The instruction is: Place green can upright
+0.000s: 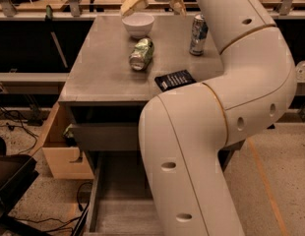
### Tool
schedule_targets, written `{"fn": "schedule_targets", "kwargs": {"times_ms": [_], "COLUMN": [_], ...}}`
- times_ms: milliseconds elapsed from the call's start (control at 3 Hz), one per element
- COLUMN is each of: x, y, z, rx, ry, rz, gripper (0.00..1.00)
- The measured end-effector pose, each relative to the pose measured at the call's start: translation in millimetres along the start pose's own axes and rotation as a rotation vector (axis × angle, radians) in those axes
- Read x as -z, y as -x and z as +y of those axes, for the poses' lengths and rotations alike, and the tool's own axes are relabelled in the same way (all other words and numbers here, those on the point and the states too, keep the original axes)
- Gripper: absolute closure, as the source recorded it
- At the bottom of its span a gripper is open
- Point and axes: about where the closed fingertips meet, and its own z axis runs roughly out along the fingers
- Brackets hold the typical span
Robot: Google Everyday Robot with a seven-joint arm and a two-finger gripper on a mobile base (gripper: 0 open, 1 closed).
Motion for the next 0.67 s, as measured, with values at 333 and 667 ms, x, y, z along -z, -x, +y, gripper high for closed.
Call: {"fn": "schedule_targets", "kwargs": {"times_ms": [333,667], "x": [-19.4,-34.1], "y": [-9.0,-13.1], "z": [-4.4,-5.3], "rx": [-0.184,-0.35], "ry": [-0.032,-0.071], "rz": [0.055,0.084], "gripper": [0.0,0.0]}}
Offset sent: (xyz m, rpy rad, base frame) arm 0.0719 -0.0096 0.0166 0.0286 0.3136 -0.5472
